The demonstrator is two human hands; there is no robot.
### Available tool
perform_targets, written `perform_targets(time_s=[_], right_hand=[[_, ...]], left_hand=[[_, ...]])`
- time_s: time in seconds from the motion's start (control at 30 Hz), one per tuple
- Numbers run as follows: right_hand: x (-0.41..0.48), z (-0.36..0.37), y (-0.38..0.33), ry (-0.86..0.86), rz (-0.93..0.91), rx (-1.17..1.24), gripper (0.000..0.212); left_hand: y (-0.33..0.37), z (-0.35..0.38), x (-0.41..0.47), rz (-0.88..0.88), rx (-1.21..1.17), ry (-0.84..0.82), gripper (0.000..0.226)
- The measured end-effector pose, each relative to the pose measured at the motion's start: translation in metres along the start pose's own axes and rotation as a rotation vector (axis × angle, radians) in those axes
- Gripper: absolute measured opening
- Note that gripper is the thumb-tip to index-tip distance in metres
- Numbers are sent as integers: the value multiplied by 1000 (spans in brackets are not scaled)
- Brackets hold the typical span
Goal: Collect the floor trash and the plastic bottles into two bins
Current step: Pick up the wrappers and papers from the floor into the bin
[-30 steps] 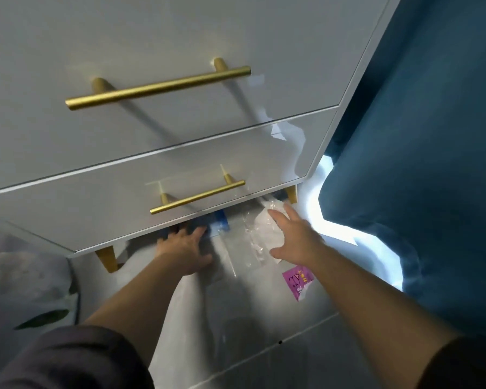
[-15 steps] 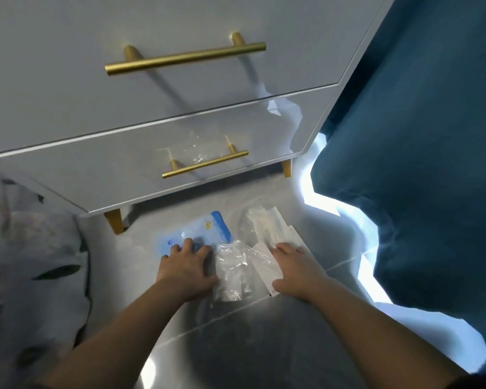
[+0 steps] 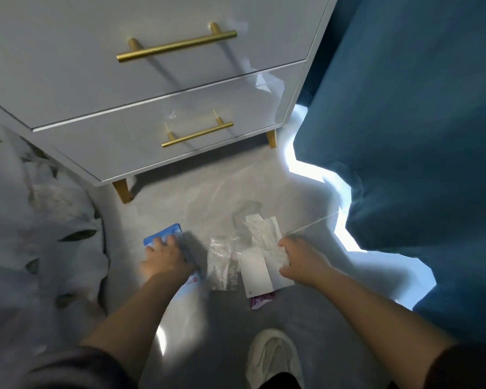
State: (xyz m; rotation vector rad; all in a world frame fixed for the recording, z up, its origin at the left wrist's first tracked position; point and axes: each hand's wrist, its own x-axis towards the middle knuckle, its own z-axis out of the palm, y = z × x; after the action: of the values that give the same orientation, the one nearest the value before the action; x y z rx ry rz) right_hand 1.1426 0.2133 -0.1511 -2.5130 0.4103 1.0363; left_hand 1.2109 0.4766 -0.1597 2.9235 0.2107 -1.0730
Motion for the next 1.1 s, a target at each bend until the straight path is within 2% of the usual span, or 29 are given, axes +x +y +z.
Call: perform_targets(time_s=[0.03,0.07,0.1,0.2,0.3,0.37,0.43,0.5,0.63,0.73,0.9,1.03,1.1], right_hand=[[2,5,3,-8,18,27,83],[8,14,7,19,22,74,102],[12,19,6,64,26,122,109],[21,20,-6,199,-4,188,103],[25,17,-23,233,-48,-20,93],[31,20,-31,262,-34,-162,70],[35,24,-35,300,-22,-238,40],[35,27,-36,345,-52,-256,22],[30,20,-32,421,-116,-158,18],[25,17,-23,479,-111,-73,14],[11,3,-11,516,-100,2,14],[-15,-20,-5,529,-115,-32,16],[-36,-36,-6,535,-122,-20,15]], left_hand=[[-2,3,1,-73,-79,-16,93],[-4,7,2,-143,-163,-36,108],[-3,9,3,-212,-239,-49,118],[5,20,11,-357,-327,-67,123],[23,30,15,-338,-317,-52,127],[35,33,12,-318,-292,-47,126],[44,33,8,-295,-262,-14,121],[47,34,10,-283,-269,34,108],[45,40,18,-159,-408,53,57],[38,38,20,-114,-373,66,36],[21,28,14,-49,-343,47,21],[12,-6,-1,33,-392,111,6],[11,-30,-16,82,-426,144,11]])
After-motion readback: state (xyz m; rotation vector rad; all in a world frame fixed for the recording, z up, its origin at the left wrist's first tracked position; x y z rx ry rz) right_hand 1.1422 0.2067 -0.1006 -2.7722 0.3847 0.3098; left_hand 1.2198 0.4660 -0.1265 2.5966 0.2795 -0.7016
